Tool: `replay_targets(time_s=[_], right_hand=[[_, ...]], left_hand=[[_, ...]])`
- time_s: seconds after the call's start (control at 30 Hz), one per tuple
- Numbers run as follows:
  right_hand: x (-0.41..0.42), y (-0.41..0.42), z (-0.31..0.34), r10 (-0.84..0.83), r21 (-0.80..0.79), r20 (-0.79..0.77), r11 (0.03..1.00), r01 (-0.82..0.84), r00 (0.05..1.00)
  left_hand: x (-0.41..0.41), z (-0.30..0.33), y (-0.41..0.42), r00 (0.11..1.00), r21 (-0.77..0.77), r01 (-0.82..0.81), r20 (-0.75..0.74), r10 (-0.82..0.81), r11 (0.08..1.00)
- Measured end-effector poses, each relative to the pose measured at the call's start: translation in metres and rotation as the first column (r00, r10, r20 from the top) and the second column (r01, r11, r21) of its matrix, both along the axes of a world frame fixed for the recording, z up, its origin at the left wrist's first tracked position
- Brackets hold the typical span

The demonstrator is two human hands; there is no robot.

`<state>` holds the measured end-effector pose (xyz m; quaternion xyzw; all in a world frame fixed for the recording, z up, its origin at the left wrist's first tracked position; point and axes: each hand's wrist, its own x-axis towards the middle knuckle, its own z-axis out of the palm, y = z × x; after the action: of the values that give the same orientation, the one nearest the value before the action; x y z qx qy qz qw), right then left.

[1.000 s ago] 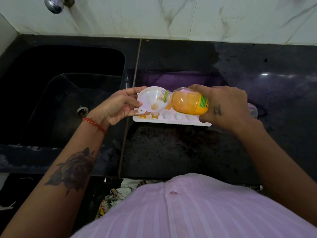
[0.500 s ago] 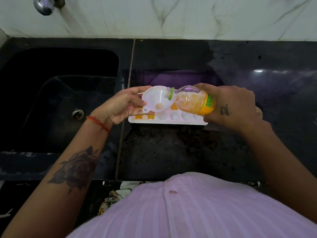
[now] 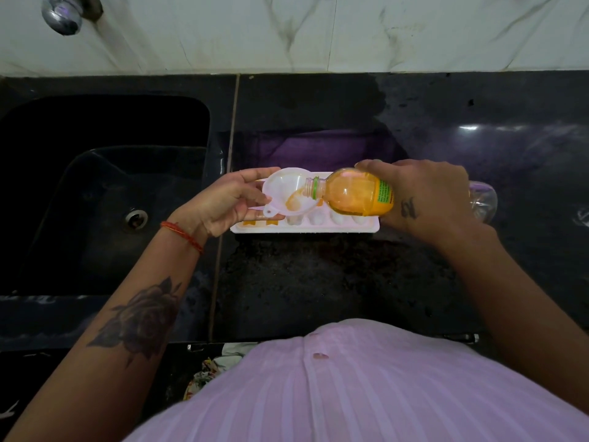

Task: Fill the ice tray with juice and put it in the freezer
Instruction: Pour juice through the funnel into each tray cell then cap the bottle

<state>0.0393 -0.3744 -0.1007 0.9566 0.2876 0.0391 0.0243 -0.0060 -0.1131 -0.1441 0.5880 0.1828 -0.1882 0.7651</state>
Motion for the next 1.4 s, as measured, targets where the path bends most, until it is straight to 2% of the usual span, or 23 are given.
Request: replay_targets(time_s=[0.17, 0.37, 0.53, 0.7, 0.93, 1.07, 1.4], right_hand=[[0.002, 0.001, -0.001, -0.009, 0.016, -0.025, 1.000, 0.009, 1.000], [0.001, 0.001, -0.001, -0.035, 0.091, -0.172, 0.995, 0.051, 0.984], [-0.001, -0.007, -0.003, -0.088, 0.137, -0.198, 0.984, 0.117, 0.976], [-0.005, -0.020, -0.004, -0.093, 0.147, -0.161, 0.982, 0.117, 0.982], [-0.005, -0.033, -0.006, -0.144, 0.051, -0.075, 0.988, 0.148, 0.987], [-0.005, -0.035, -0.007, -0.131, 0.055, -0.033, 0.990, 0.133, 0.991], [-0.004, -0.033, -0.004, -0.100, 0.013, -0.017, 0.995, 0.101, 0.995]], left_hand=[[0.000, 0.001, 0.001, 1.000, -0.003, 0.005, -0.009, -0.005, 1.000], [0.002, 0.002, 0.003, 1.000, -0.015, 0.013, -0.003, -0.013, 1.000], [0.007, 0.003, -0.001, 1.000, -0.057, 0.030, 0.011, -0.029, 0.998], [0.015, 0.000, -0.012, 0.998, -0.054, 0.070, 0.001, -0.070, 0.996], [0.023, -0.004, -0.023, 0.993, -0.040, 0.121, 0.007, -0.121, 0.992], [0.026, -0.008, -0.023, 0.991, -0.017, 0.132, 0.008, -0.132, 0.991], [0.026, -0.010, -0.022, 0.989, 0.004, 0.145, 0.010, -0.145, 0.989]])
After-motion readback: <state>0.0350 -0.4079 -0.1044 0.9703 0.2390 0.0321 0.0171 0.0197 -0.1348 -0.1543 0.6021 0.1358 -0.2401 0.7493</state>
